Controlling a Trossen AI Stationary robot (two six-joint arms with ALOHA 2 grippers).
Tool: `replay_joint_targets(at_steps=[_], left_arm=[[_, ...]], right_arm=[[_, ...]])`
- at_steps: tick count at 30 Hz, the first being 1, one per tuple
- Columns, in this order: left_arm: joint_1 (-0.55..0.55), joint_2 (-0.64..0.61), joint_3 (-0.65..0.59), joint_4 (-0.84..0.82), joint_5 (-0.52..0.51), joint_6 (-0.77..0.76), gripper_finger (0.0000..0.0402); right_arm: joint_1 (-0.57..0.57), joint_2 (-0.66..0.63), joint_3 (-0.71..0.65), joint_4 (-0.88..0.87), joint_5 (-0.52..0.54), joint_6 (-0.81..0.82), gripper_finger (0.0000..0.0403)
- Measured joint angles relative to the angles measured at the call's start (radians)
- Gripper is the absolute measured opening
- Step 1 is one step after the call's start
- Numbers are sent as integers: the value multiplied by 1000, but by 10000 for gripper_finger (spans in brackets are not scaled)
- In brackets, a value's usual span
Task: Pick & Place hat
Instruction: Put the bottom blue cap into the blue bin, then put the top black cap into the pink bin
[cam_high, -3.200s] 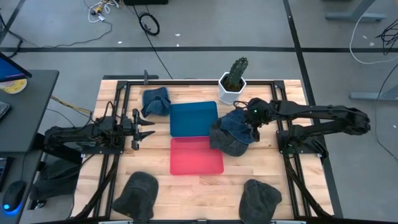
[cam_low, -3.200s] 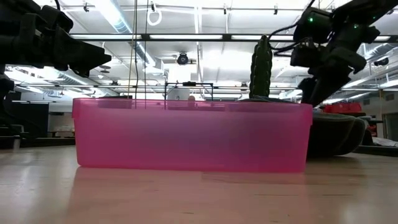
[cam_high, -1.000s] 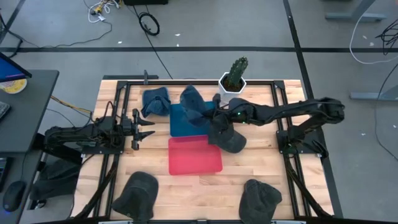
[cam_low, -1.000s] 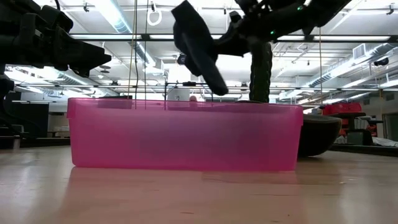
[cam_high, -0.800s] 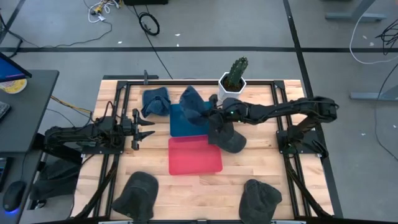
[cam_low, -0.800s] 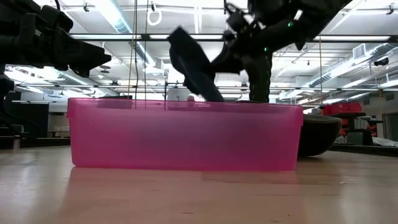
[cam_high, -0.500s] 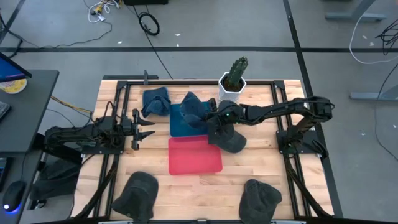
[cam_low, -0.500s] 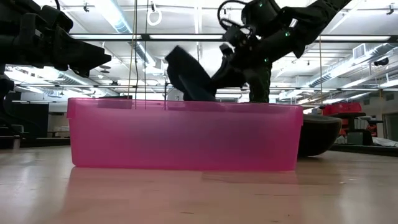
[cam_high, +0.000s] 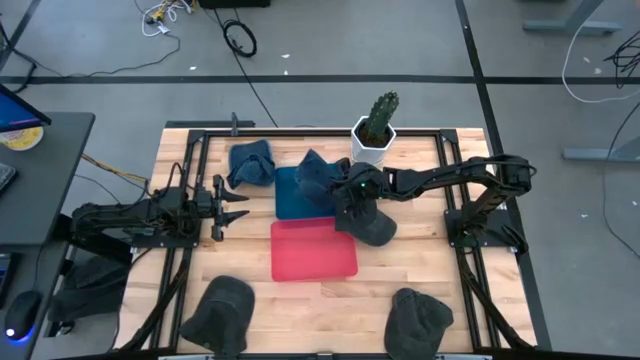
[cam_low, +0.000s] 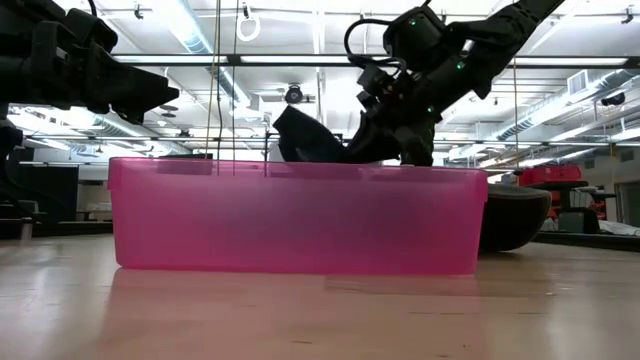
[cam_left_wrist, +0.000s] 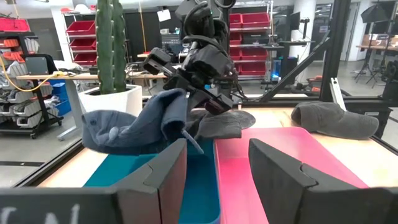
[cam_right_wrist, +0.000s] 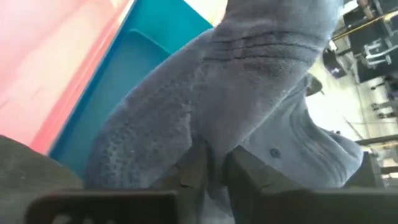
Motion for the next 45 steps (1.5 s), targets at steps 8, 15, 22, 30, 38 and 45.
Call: replay_joint_targets(at_steps=[8,15,22,30,38,45], left_arm=[[0,0,0,0,0,0,179],[0,0,0,0,0,0,179],[0,0,0,0,0,0,179],[0,0,0,0,0,0,179],[0,0,0,0,0,0,179],[0,0,0,0,0,0,179]], right_arm=[[22,-16,0,-29,59,42,155],[72,-127,0,-81,105,124,198],[79,-238,0,-333,29,365,203],[171,-266,0,-579,-16,527,194],[209,-266,0,-601,68,567,192],[134,-266,0,-655,-106,626,192]])
